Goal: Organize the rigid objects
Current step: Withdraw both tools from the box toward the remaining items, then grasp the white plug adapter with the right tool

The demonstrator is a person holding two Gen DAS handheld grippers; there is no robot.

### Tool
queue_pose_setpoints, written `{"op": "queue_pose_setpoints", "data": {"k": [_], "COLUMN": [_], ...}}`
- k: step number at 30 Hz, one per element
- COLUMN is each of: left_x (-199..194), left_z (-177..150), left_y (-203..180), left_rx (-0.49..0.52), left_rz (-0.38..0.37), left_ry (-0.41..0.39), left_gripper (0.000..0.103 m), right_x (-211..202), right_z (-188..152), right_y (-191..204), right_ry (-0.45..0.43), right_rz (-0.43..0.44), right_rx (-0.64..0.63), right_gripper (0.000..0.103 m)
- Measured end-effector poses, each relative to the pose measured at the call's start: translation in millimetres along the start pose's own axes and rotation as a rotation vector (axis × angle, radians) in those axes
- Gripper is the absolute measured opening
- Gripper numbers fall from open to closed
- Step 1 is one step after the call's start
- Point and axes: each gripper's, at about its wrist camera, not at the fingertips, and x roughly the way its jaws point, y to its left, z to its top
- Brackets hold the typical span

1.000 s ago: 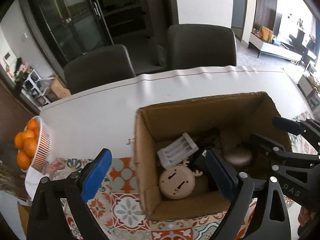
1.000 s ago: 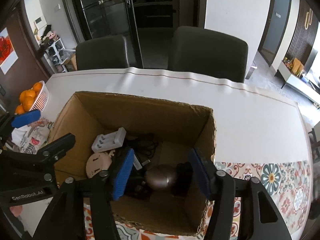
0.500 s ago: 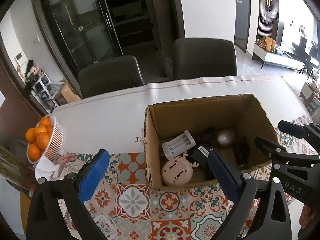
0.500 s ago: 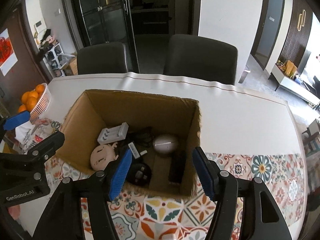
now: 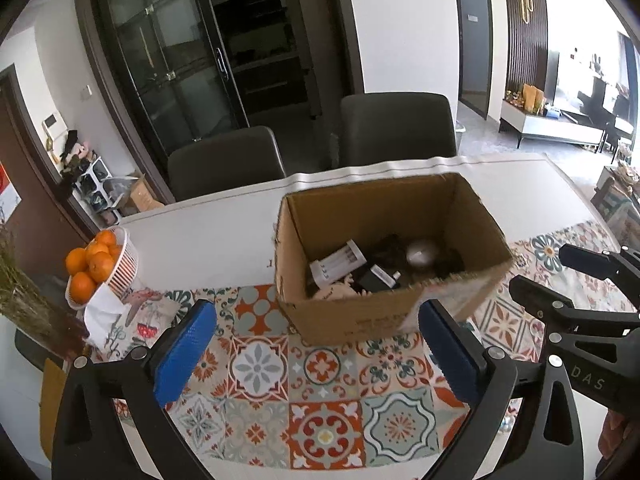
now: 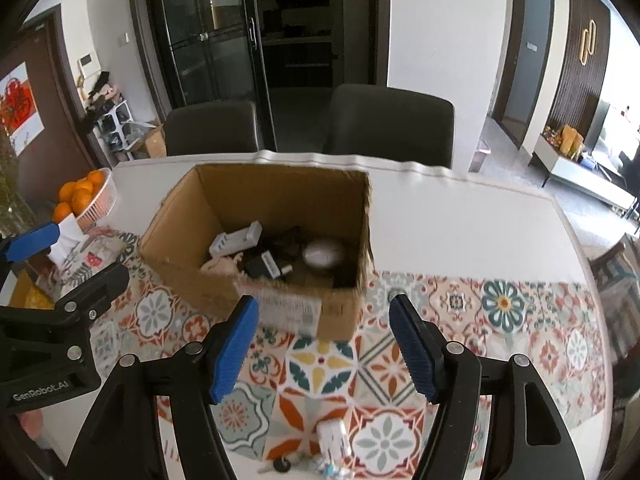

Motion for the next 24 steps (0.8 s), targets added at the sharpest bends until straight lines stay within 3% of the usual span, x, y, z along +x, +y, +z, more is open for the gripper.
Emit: {"op": "queue_pose_setpoints", "data": {"k": [11,24], "left_x": [3,31], "left_z": [-49,-108], "left_y": [-24,-39], "left_rx": [-0.006,-0.034], "left_rz": [-0.043,-0.079], "left_ry": [0.087,0.241], "left_gripper": [0.103,0.102], "right_x": [7,31], "right_z": [-55,-105], "right_y": [-9,-12], "right_ry": [0.063,0.166], "right_rz": [0.016,0.013], "right_rx": [0.005,-0.027], "right_gripper": [0.068,0.068]}}
